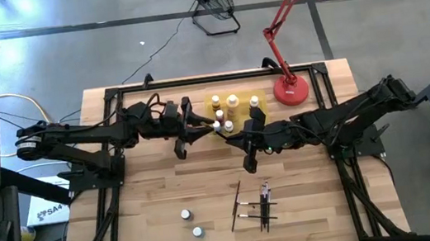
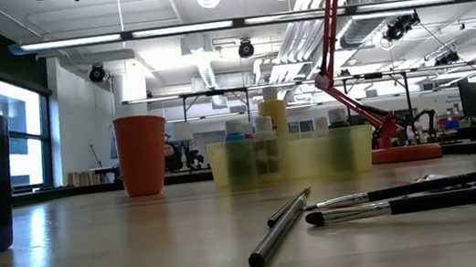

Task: Pick & Place Paint Supplies
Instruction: Put the orange paintbrush into the orange cup, then put the silver paintbrush into the orange cup

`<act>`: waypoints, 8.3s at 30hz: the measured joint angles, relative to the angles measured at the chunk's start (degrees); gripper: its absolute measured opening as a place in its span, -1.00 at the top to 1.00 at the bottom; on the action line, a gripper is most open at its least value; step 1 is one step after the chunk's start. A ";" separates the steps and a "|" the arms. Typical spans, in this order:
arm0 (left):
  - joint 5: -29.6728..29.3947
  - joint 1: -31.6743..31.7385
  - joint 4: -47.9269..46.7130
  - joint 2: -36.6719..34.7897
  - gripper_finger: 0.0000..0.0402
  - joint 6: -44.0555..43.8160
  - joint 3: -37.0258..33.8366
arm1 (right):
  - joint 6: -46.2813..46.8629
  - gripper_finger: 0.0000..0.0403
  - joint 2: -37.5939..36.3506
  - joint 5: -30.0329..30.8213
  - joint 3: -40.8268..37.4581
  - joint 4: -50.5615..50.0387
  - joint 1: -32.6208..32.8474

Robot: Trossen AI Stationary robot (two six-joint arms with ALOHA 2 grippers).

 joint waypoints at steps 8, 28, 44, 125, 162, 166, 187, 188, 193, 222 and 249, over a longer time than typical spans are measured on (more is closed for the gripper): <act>0.06 0.00 0.02 -0.02 0.79 -0.02 -0.02 | 0.00 0.95 0.00 0.11 0.00 -0.07 -0.03; 0.06 0.00 0.04 -0.04 0.91 0.02 -0.04 | 0.00 0.75 0.00 -0.31 0.00 0.09 0.00; -1.37 3.53 -5.59 -6.04 0.98 2.21 -0.09 | 2.96 0.07 -9.01 -3.44 0.00 -5.53 0.68; -37.16 8.30 -33.34 -16.44 0.17 -5.97 -18.64 | 8.81 0.81 -14.75 -5.01 0.01 -17.99 2.80; 1.12 8.26 -39.31 -30.89 0.47 -2.45 1.84 | 8.68 0.81 -14.75 -5.27 0.01 -18.00 2.80; 9.63 8.23 -38.69 -31.21 0.56 -4.63 1.84 | 8.68 0.81 -14.75 -5.27 0.02 -17.99 2.80; 2.47 -6.95 -30.84 -31.04 0.99 3.34 1.84 | 9.27 0.81 -14.73 -5.27 0.00 -17.55 2.80; 1.58 -7.85 -30.89 -30.98 0.99 3.70 1.84 | 9.27 0.81 -14.73 -5.27 0.01 -17.55 2.80; -3.93 -12.20 -30.86 -30.99 0.99 5.46 1.84 | 9.27 0.81 -14.73 -5.27 0.00 -16.26 3.05; -25.25 -29.42 -31.62 -23.91 1.00 6.73 1.86 | 10.11 0.98 -14.73 -2.43 0.01 -10.30 13.53; -25.25 -29.33 -33.52 -23.93 1.00 6.67 1.86 | 6.01 0.58 -14.73 -35.12 0.02 3.19 16.02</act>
